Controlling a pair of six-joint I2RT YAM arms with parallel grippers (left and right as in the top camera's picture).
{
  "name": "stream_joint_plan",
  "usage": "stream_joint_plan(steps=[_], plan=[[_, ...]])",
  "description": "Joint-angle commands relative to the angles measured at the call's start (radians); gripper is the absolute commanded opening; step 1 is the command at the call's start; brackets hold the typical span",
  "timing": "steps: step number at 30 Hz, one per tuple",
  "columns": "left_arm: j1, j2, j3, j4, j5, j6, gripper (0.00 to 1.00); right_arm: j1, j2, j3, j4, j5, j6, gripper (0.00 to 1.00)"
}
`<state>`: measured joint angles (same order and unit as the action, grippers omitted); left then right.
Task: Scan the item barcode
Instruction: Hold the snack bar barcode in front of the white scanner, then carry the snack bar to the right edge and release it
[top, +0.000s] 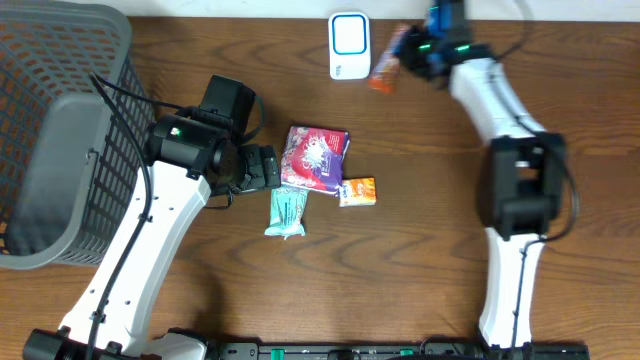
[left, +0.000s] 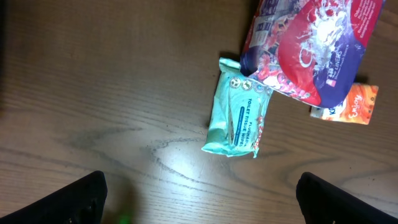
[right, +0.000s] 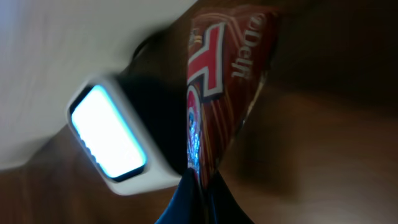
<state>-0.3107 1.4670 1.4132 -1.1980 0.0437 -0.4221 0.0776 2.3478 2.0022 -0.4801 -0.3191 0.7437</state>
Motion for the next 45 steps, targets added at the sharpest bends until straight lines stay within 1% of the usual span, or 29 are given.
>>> stream_joint_plan(steps=[1, 5, 10, 15, 21, 22, 23, 24, 25, 26, 27, 28, 31, 34, 35, 38, 40, 43, 44, 45], plan=[[-0.003, 0.003, -0.005, -0.002, -0.006, 0.006, 0.98, -0.128, -0.152, 0.027, -0.070, -0.004, -0.145, 0.01], [-0.003, 0.003, -0.005, -0.002, -0.006, 0.006, 0.98, -0.274, -0.196, 0.027, -0.211, 0.022, -0.235, 0.01], [-0.003, 0.003, -0.005, -0.002, -0.006, 0.006, 0.98, -0.452, -0.187, 0.019, -0.352, 0.136, -0.317, 0.01], [-0.003, 0.003, -0.005, -0.002, -0.006, 0.006, 0.98, -0.591, -0.156, -0.003, -0.357, 0.160, -0.447, 0.01], [-0.003, 0.003, -0.005, -0.002, -0.006, 0.006, 0.98, -0.696, -0.087, -0.003, -0.328, 0.200, -0.465, 0.02], [-0.003, 0.003, -0.005, -0.002, -0.006, 0.006, 0.98, -0.709, -0.075, -0.003, -0.320, 0.212, -0.465, 0.07], [-0.003, 0.003, -0.005, -0.002, -0.006, 0.006, 0.98, -0.721, -0.068, -0.003, -0.315, 0.226, -0.468, 0.20], [-0.003, 0.003, -0.005, -0.002, -0.006, 0.006, 0.98, -0.733, -0.058, -0.003, -0.312, 0.238, -0.469, 0.35], [-0.003, 0.003, -0.005, -0.002, -0.006, 0.006, 0.98, -0.745, -0.055, -0.003, -0.312, 0.241, -0.468, 0.56], [-0.003, 0.003, -0.005, -0.002, -0.006, 0.006, 0.98, -0.759, -0.055, -0.003, -0.313, 0.239, -0.468, 0.73], [-0.003, 0.003, -0.005, -0.002, -0.006, 0.006, 0.98, -0.771, -0.055, 0.000, -0.315, 0.238, -0.468, 0.86], [-0.003, 0.003, -0.005, -0.002, -0.006, 0.006, 0.98, -0.783, -0.059, 0.008, -0.327, 0.233, -0.468, 0.89], [-0.003, 0.003, -0.005, -0.002, -0.006, 0.006, 0.98, -0.809, -0.066, 0.048, -0.377, 0.168, -0.468, 0.91], [-0.003, 0.003, -0.005, -0.002, -0.006, 0.006, 0.98, -0.816, -0.072, 0.092, -0.420, 0.013, -0.470, 0.89], [-0.003, 0.003, -0.005, -0.002, -0.006, 0.006, 0.98, -0.815, -0.076, 0.104, -0.427, -0.065, -0.478, 0.88], [-0.003, 0.003, -0.005, -0.002, -0.006, 0.006, 0.98, -0.791, -0.089, 0.114, -0.438, -0.329, -0.519, 0.78], [-0.003, 0.003, -0.005, -0.002, -0.006, 0.006, 0.98, -0.754, -0.093, 0.114, -0.458, -0.439, -0.538, 0.75], [-0.003, 0.003, -0.005, -0.002, -0.006, 0.006, 0.98, -0.678, -0.095, 0.114, -0.531, -0.494, -0.573, 0.75], [-0.003, 0.003, -0.005, -0.002, -0.006, 0.006, 0.98, -0.646, -0.095, 0.114, -0.563, -0.504, -0.606, 0.75], [-0.003, 0.003, -0.005, -0.002, -0.006, 0.006, 0.98, -0.594, -0.095, 0.113, -0.621, -0.503, -0.669, 0.75]])
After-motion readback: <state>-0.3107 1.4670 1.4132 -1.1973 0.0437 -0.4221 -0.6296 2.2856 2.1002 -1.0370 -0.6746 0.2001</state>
